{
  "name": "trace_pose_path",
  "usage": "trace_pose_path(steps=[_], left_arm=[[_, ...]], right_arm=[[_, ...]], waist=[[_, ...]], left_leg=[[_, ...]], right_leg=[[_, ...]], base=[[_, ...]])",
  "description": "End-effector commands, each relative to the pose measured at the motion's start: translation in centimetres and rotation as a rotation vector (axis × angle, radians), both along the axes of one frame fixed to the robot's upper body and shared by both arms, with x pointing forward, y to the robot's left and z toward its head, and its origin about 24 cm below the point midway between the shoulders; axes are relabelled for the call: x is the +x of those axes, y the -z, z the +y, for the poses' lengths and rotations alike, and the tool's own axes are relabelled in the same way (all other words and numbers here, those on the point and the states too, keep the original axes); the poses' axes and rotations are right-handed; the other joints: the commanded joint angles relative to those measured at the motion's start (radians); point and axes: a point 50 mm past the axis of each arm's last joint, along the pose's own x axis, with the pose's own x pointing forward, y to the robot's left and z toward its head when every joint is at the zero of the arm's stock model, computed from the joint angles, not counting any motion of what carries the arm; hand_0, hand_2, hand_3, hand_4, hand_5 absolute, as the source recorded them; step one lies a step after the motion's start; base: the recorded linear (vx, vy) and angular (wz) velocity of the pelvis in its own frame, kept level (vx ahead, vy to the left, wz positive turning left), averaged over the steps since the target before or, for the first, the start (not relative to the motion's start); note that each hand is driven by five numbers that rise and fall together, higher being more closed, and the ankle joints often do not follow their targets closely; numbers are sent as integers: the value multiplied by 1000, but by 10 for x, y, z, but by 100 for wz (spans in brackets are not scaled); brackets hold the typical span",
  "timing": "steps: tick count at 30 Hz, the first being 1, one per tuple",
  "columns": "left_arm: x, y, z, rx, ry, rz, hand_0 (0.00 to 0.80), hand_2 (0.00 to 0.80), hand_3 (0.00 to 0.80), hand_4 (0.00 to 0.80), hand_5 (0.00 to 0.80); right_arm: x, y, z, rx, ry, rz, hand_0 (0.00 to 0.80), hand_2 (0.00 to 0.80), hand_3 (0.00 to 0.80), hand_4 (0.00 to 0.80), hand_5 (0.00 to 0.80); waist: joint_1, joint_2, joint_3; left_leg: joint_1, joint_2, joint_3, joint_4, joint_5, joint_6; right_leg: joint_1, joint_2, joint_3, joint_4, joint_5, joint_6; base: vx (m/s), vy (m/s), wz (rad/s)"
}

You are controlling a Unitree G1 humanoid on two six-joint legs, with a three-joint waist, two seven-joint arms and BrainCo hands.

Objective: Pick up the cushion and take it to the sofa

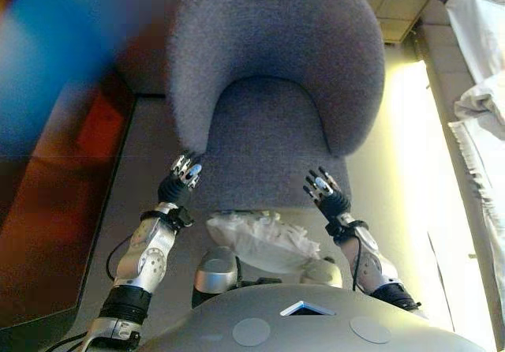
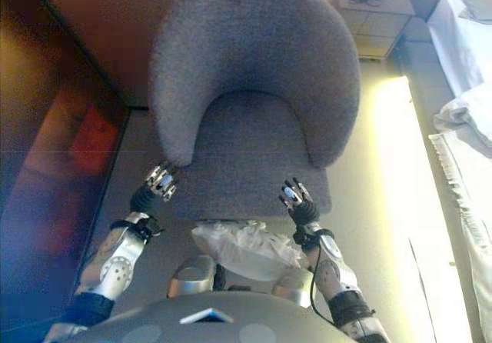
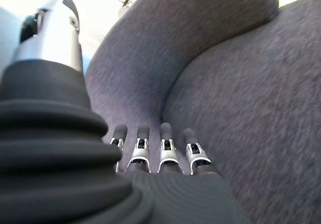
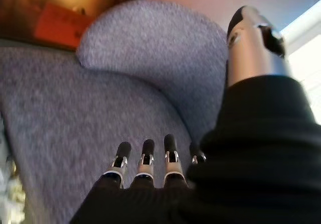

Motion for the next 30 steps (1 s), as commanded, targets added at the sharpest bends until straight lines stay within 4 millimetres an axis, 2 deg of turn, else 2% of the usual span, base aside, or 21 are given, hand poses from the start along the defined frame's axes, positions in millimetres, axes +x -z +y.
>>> trace_pose_path(steps=[1,4,6,8,10,11,12,14,19,22,26,30], left_arm=[[10,-21,-6,-31,-3,-121,0,0,0,0,0],[6,-19,0,-24,-39,-107,0,0,0,0,0],[2,-17,6,-24,-69,-94,0,0,0,0,0],[-1,-14,6,-48,-98,-78,0,0,0,0,0],[-2,-12,3,-46,-105,-64,0,0,0,0,0],[0,-10,-1,-40,-92,-51,0,0,0,0,0],[2,-10,-3,-38,-85,-49,0,0,0,0,0],[7,-8,-7,-22,-48,-36,0,0,0,0,0],[11,-3,-6,-39,-51,-16,0,0,0,0,0],[11,-1,-4,-35,-42,-10,0,0,0,0,0],[15,-1,-3,-24,-28,-14,0,0,0,0,0],[19,-1,0,-8,-39,-17,0,0,0,0,0]], right_arm=[[22,-21,-14,8,17,-126,0,0,0,0,0],[23,-20,-12,13,-22,-118,0,0,0,0,0],[24,-18,-12,-2,-54,-97,0,0,0,0,0],[28,-20,-11,-23,-91,-100,0,0,0,0,0],[30,-23,-13,-91,-107,-112,0,0,0,0,0],[31,-24,-16,-131,-102,-120,0,0,0,0,0],[31,-25,-17,-144,-101,-124,0,0,0,0,0],[31,-25,-25,-239,-103,-132,0,0,0,0,0],[29,-23,-35,-507,-195,-126,0,0,0,0,0],[32,-25,-38,-682,-244,-135,0,0,0,0,0],[40,-25,-38,-876,-341,-141,0,0,0,0,0],[45,-21,-34,-950,-431,-119,0,0,0,0,0]], waist=[[-8,48,24],[-8,43,15],[4,45,10],[4,43,4],[3,44,3],[-2,47,1],[-3,49,1],[-19,61,-5],[-37,78,-22],[-43,81,-20],[-34,85,-4],[-14,87,23]], left_leg=[[12,51,-97,51,-74,-15],[21,97,-108,57,-74,-38],[27,141,-109,62,-63,-57],[49,168,-105,54,-47,-65],[50,196,-91,59,-19,-75],[43,215,-63,64,9,-83],[40,219,-57,64,16,-85],[50,240,-1,36,37,-94],[86,235,16,-24,43,-103],[95,226,47,-14,35,-104],[88,213,39,-8,21,-104],[52,207,25,29,6,-104]], right_leg=[[-38,9,2,-21,190,42],[-28,22,16,-14,162,46],[-5,47,-16,-6,110,47],[3,67,-19,9,82,47],[19,88,-29,14,54,31],[31,92,-56,12,50,23],[34,92,-67,11,50,21],[46,85,-120,17,42,18],[49,73,-142,25,40,25],[57,58,-160,33,46,28],[46,34,-165,48,55,35],[21,7,-168,76,55,39]], base=[[149,-243,61],[118,-235,7],[92,-182,-7],[95,-110,-2],[70,-66,1],[24,-43,10],[6,-37,22],[17,-3,36],[40,38,29],[63,29,20],[27,36,18],[-4,17,5]])
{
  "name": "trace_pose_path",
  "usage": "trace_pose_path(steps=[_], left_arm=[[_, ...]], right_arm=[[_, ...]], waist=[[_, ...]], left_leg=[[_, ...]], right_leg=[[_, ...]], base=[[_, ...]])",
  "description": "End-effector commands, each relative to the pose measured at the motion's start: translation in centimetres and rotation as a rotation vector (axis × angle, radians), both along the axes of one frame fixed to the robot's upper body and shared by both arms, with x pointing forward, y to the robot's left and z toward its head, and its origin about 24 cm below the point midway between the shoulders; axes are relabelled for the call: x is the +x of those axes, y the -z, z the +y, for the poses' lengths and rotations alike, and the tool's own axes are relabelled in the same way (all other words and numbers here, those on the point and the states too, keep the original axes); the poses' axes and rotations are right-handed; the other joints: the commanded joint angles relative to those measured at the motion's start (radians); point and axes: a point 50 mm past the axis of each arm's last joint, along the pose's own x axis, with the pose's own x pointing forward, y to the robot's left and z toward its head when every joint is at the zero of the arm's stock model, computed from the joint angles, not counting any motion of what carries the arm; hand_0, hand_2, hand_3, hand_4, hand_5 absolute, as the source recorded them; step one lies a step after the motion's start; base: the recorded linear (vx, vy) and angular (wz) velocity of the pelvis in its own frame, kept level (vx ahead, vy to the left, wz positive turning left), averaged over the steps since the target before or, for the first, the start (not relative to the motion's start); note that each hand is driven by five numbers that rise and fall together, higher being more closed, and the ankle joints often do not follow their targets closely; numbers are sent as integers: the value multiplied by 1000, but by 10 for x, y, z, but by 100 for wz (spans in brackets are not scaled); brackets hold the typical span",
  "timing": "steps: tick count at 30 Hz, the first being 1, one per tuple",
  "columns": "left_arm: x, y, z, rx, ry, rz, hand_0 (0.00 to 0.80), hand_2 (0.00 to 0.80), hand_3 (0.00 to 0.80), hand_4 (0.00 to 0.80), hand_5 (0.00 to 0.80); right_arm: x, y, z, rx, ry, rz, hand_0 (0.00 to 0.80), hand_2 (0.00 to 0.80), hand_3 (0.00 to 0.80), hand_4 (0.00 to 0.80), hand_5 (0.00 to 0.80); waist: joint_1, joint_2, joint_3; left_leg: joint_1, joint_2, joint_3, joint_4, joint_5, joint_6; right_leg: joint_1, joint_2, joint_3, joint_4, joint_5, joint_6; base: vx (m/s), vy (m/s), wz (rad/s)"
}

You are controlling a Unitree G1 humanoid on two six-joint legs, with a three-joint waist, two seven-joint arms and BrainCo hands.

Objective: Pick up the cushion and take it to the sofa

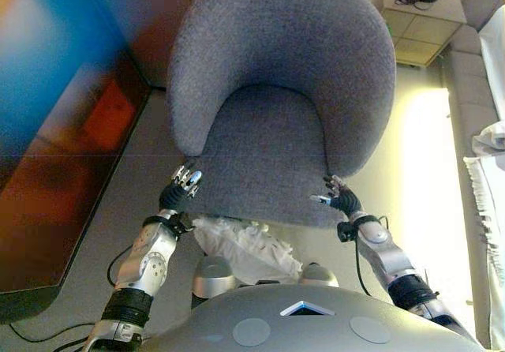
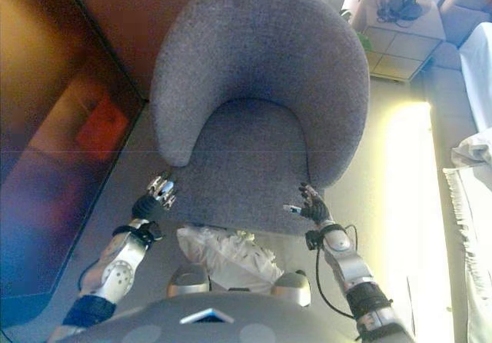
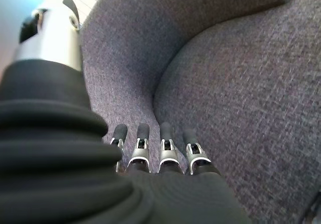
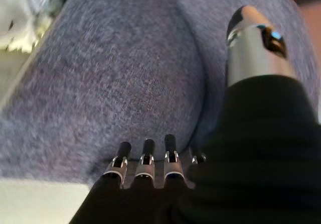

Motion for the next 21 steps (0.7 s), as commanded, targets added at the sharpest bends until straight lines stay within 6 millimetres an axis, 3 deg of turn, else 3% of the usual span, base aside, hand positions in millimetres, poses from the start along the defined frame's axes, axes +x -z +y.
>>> trace_pose_path(steps=[1,5,11,21], left_arm=[[24,-19,1,12,26,-127,0,0,0,0,0],[39,-26,-5,22,43,-172,0,0,0,0,0],[59,-42,-13,-17,21,-262,0,0,0,0,0],[73,-56,-20,-57,-19,-355,0,0,0,0,0]], right_arm=[[28,-17,-1,-95,-79,-78,0,0,0,0,0],[44,-17,7,-135,-85,-76,0,0,0,0,0],[69,-24,12,-264,-133,-106,0,0,0,0,0],[95,-34,4,-404,-117,-124,0,0,0,0,0]], waist=[[12,21,37],[39,31,101],[51,59,209],[62,103,279]], left_leg=[[-11,94,20,141,-64,-21],[-140,99,-32,240,-84,-33],[-369,112,-97,383,-92,-43],[-604,134,-133,548,-135,-44]], right_leg=[[-133,-85,-6,108,84,26],[-232,-113,24,181,70,23],[-475,-159,110,362,39,14],[-739,-189,189,606,-46,3]], base=[[-77,16,17],[-150,16,24],[-226,58,22],[-126,62,5]])
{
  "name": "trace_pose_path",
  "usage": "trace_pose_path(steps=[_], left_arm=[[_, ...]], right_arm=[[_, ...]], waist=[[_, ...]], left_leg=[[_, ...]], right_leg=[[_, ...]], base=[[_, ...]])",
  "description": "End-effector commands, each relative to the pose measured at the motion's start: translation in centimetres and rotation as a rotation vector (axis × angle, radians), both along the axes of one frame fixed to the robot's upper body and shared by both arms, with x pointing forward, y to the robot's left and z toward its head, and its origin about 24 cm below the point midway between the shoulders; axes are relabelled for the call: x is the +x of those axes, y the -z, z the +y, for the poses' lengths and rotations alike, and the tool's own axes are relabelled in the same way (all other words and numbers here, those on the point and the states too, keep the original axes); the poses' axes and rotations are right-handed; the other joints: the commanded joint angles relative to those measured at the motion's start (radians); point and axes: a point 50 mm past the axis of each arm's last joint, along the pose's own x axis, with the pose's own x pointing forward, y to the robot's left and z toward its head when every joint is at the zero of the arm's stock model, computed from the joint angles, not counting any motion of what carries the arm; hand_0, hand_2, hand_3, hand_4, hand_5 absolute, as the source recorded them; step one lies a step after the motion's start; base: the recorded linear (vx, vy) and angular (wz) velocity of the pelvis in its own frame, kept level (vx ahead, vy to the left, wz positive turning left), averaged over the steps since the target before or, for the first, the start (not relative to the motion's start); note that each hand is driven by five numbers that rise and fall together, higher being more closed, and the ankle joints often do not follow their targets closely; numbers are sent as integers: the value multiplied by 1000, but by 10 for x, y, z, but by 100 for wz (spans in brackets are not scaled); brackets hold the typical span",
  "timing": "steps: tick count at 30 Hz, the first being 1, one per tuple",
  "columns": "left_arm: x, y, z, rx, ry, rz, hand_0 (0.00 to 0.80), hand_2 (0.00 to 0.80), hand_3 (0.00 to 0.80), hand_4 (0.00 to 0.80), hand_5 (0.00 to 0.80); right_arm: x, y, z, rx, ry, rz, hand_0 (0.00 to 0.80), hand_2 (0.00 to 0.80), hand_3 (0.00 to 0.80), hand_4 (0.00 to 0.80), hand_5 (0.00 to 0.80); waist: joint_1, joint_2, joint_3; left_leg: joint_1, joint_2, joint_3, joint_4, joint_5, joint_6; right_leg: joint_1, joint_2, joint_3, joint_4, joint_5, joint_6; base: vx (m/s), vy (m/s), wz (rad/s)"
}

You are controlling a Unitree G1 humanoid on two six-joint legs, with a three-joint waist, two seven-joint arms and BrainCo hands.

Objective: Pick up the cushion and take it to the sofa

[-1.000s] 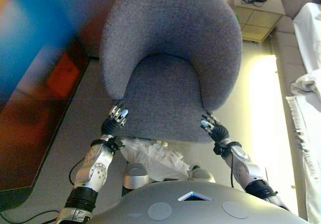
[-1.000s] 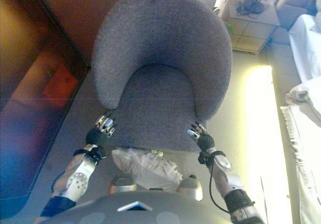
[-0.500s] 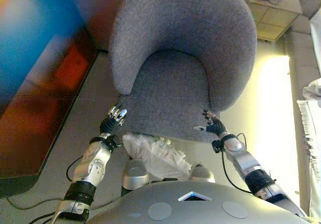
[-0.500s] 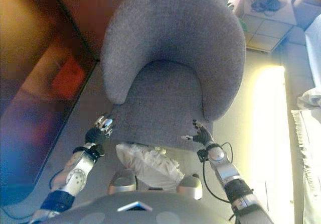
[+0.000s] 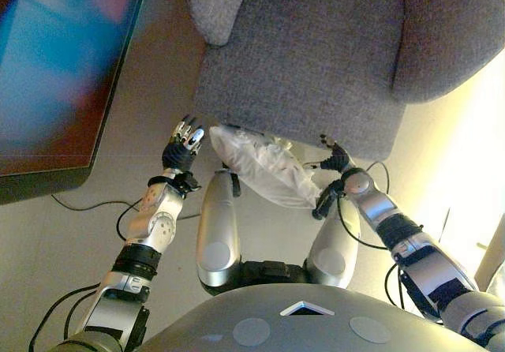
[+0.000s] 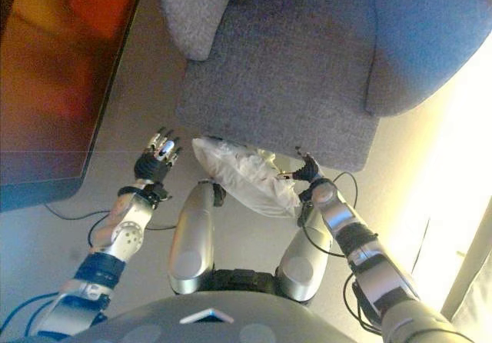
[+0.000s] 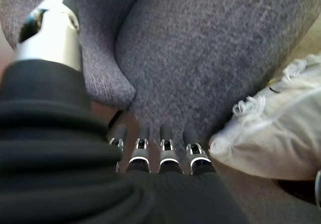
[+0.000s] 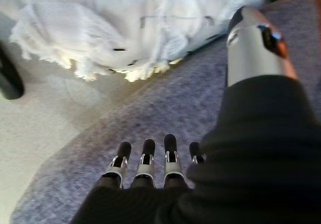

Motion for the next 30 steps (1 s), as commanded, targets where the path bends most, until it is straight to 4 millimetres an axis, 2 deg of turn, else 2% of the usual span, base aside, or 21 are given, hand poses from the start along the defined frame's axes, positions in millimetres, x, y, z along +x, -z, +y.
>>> trace_pose_path(steps=[1,9,17,25,30], left_arm=[[3,-11,-7,-24,2,-86,0,0,0,0,0],[8,-21,-14,-89,-23,-149,0,0,0,0,0],[11,-26,-20,-134,-41,-193,0,0,0,0,0],[17,-32,-29,-155,-42,-220,0,0,0,0,0],[21,-40,-33,-172,-49,-244,0,0,0,0,0]], right_arm=[[1,-1,-1,-45,-15,-15,0,0,0,0,0],[-1,4,8,-74,-31,27,0,0,0,0,0],[-9,18,0,-121,6,112,0,0,0,0,0],[-9,21,6,-172,-40,127,0,0,0,0,0],[-2,14,5,-276,-59,107,0,0,0,0,0]], waist=[[28,24,-35],[24,51,-6],[20,76,25],[14,89,45],[7,99,61]], left_leg=[[12,116,-75,35,-73,-110],[-101,114,-77,84,-77,-112],[-168,105,-66,96,-63,-106],[-215,91,-57,109,-57,-98],[-264,92,-55,134,-54,-91]], right_leg=[[-127,-38,92,-34,138,28],[-260,-44,119,49,121,24],[-334,-52,123,72,130,20],[-385,-53,130,73,147,19],[-432,-52,145,95,149,14]], base=[[-69,43,1],[-96,60,1],[-72,63,1],[-26,31,1],[-10,41,1]])
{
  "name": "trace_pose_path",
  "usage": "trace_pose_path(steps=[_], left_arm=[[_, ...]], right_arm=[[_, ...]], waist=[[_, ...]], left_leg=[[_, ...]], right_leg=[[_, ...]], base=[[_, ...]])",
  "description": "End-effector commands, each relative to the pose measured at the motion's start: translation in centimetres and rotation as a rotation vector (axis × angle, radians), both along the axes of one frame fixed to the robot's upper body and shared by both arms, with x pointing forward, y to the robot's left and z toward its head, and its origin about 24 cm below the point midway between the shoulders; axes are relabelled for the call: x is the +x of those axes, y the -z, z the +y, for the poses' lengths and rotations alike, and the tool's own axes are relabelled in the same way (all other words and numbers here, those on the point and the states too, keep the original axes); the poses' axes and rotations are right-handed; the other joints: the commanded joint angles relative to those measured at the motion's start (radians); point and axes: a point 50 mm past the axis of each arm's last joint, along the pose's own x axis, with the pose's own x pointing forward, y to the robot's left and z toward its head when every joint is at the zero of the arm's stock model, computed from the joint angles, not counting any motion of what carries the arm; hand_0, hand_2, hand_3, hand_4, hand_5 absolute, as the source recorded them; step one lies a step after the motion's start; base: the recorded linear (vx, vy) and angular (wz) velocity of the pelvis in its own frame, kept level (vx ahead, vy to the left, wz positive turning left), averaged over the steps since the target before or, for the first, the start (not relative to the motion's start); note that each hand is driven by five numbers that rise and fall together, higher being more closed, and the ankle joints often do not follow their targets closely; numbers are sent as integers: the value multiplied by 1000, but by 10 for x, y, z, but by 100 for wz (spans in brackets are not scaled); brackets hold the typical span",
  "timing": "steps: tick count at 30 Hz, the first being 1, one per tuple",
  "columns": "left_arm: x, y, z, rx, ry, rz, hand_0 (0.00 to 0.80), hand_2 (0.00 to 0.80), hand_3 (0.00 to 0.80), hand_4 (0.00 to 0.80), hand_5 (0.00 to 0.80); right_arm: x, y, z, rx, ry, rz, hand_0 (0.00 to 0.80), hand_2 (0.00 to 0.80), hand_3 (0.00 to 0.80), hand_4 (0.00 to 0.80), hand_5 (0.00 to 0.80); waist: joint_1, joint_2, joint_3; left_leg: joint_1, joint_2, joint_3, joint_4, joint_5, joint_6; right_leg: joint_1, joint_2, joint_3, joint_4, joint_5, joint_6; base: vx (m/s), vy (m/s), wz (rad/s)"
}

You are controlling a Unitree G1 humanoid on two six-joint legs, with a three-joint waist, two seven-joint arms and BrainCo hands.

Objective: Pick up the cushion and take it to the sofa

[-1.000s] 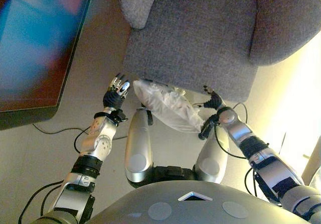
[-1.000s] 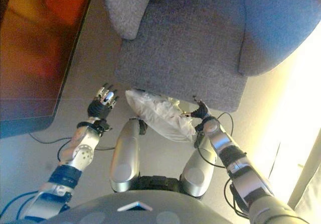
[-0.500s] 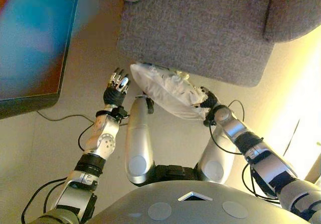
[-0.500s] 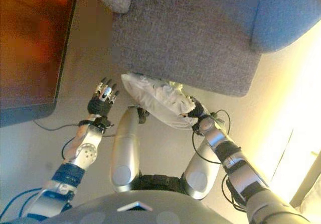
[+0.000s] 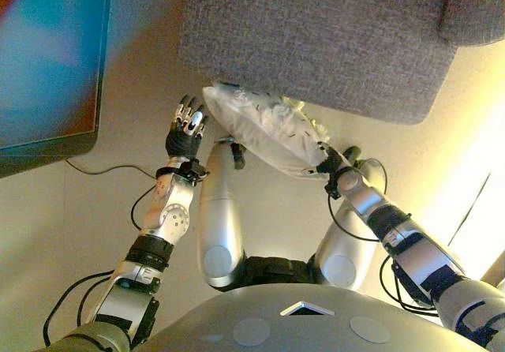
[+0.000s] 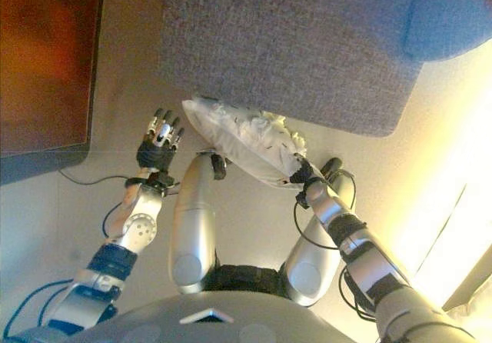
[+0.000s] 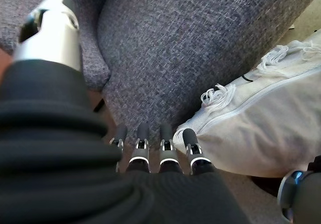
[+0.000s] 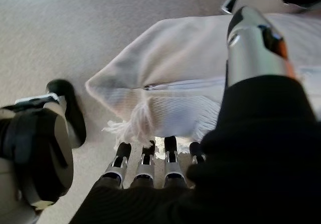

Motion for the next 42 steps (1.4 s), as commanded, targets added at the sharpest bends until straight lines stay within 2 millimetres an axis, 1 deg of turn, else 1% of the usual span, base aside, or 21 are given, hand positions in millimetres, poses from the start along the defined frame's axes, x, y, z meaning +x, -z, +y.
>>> trace_pose_path(steps=[1,6,10,13,14,17,19,21,25,27,30,33,37,38,39,40,41,42], left_arm=[[4,-22,-8,-55,-14,-115,0,0,0,0,0],[8,-30,-12,-75,-18,-146,0,0,0,0,0],[11,-34,-17,-99,-23,-161,0,0,0,0,0],[11,-35,-19,-120,-33,-168,0,0,0,0,0],[11,-35,-20,-125,-36,-169,0,0,0,0,0],[9,-36,-22,-124,-41,-177,0,0,0,0,0],[8,-35,-23,-131,-42,-178,0,0,0,0,0],[7,-36,-25,-140,-42,-184,0,0,0,0,0],[7,-37,-29,-146,-37,-200,0,0,0,0,0],[8,-38,-31,-144,-34,-207,0,0,0,0,0],[9,-40,-32,-145,-28,-210,0,0,0,0,0],[10,-41,-34,-143,-19,-212,0,0,0,0,0],[10,-41,-34,-148,-4,-216,0,0,0,0,0],[11,-41,-32,-148,0,-214,0,0,0,0,0],[11,-42,-32,-146,2,-212,0,0,0,0,0],[11,-42,-32,-143,4,-211,0,0,0,0,0],[12,-44,-31,-139,8,-212,0,0,0,0,0],[11,-43,-30,-136,12,-212,0,0,0,0,0]], right_arm=[[0,-1,-6,-98,-1,3,0,0,0,0,0],[7,-5,-9,-188,5,-13,0,0,0,0,0],[13,-11,-18,-286,88,-80,0,0,0,0,0],[18,-20,-30,-415,184,-158,0,0,0,0,0],[18,-23,-34,-461,224,-172,0,0,0,0,0],[20,-30,-44,-561,301,-225,0,0,0,0,0],[20,-33,-47,-600,318,-238,0,0,0,0,0],[22,-39,-52,-684,340,-263,0,0,0,0,0],[32,-55,-54,-794,326,-313,0,0,0,0,0],[38,-62,-54,-833,311,-298,0,0,0,0,0],[42,-66,-54,-848,284,-272,0,0,0,0,0],[47,-67,-49,-860,234,-252,0,0,0,0,0],[53,-63,-37,-780,122,-189,0,0,0,0,0],[54,-61,-33,-735,102,-162,94,94,94,94,94],[55,-59,-30,-712,81,-153,348,348,348,348,348],[56,-58,-26,-687,49,-138,718,718,718,718,718],[56,-56,-22,-653,33,-122,800,800,800,800,800],[56,-53,-18,-592,22,-94,800,800,800,800,800]], waist=[[13,42,3],[12,54,19],[10,70,27],[5,84,34],[4,90,35],[2,104,40],[2,108,41],[0,116,44],[-1,125,47],[-1,128,49],[-1,133,53],[2,136,55],[10,136,56],[14,134,56],[16,133,56],[18,132,56],[20,132,56],[24,131,56]], left_leg=[[-2,72,-57,41,-80,-90],[-55,61,-59,66,-78,-80],[-95,56,-60,97,-79,-71],[-129,52,-59,128,-83,-62],[-135,57,-63,164,-123,-68],[-160,56,-58,190,-129,-59],[-172,56,-57,206,-134,-58],[-199,56,-58,237,-141,-52],[-240,55,-60,289,-154,-47],[-258,53,-62,312,-162,-45],[-274,51,-61,335,-170,-44],[-284,45,-61,346,-173,-44],[-296,42,-64,365,-178,-46],[-301,41,-66,369,-179,-48],[-304,41,-68,373,-179,-49],[-306,38,-68,376,-181,-50],[-307,36,-68,377,-182,-51],[-308,35,-70,380,-183,-52]], right_leg=[[-92,-25,83,-124,209,56],[-146,-19,99,-92,206,48],[-190,-13,119,-60,202,39],[-229,-6,139,-29,198,33],[-236,-4,151,8,158,41],[-264,-3,162,31,155,35],[-277,-3,168,43,152,34],[-305,-4,180,65,153,31],[-347,-3,202,102,151,29],[-367,-3,212,120,149,28],[-385,-3,220,138,146,26],[-397,-3,224,147,146,26],[-409,-9,225,160,146,26],[-413,-11,226,163,145,26],[-416,-12,226,165,145,25],[-418,-12,227,167,145,25],[-420,-14,226,169,144,25],[-421,-17,225,170,144,26]], base=[[-23,45,2],[-26,38,5],[-9,59,4],[24,71,2],[91,54,4],[33,56,7],[6,38,12],[8,33,3],[4,7,-2],[0,0,0],[0,0,0],[0,0,0],[0,-20,0],[-3,-55,1],[-4,-55,3],[-1,-43,5],[-3,-45,6],[-3,-42,4]])
